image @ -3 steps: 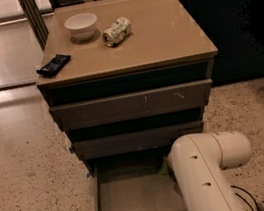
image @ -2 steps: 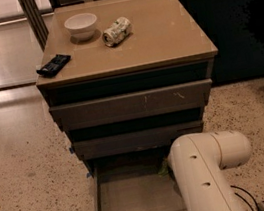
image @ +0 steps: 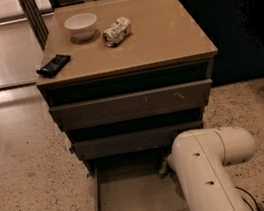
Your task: Pick green rice chip bag from bottom drawer and place on counter
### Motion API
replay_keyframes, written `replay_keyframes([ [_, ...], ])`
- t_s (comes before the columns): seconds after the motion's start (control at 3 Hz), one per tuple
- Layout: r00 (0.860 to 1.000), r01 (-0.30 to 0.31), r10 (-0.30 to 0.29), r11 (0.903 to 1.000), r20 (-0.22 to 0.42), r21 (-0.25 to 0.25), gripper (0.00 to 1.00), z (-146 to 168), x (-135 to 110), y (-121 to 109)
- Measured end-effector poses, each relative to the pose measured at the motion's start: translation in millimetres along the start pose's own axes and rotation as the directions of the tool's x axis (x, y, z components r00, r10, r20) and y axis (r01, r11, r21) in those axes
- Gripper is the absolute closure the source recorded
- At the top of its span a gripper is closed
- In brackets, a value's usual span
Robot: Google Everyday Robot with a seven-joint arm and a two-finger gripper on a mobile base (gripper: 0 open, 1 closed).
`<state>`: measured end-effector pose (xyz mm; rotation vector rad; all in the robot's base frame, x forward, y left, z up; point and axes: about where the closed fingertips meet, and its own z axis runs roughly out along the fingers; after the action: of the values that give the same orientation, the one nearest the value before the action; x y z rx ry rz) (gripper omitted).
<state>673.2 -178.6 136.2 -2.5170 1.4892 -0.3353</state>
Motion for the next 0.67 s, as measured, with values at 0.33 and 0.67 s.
replay_keyframes([
  [0.33, 1.0, 0.016, -0.016, 0.9994, 0.006, 0.03, 1.0, -20, 0, 4],
  [0.67, 0.999, 0.041, -0.041, 0.998, 0.015, 0.048, 1.0, -44, -2, 10],
])
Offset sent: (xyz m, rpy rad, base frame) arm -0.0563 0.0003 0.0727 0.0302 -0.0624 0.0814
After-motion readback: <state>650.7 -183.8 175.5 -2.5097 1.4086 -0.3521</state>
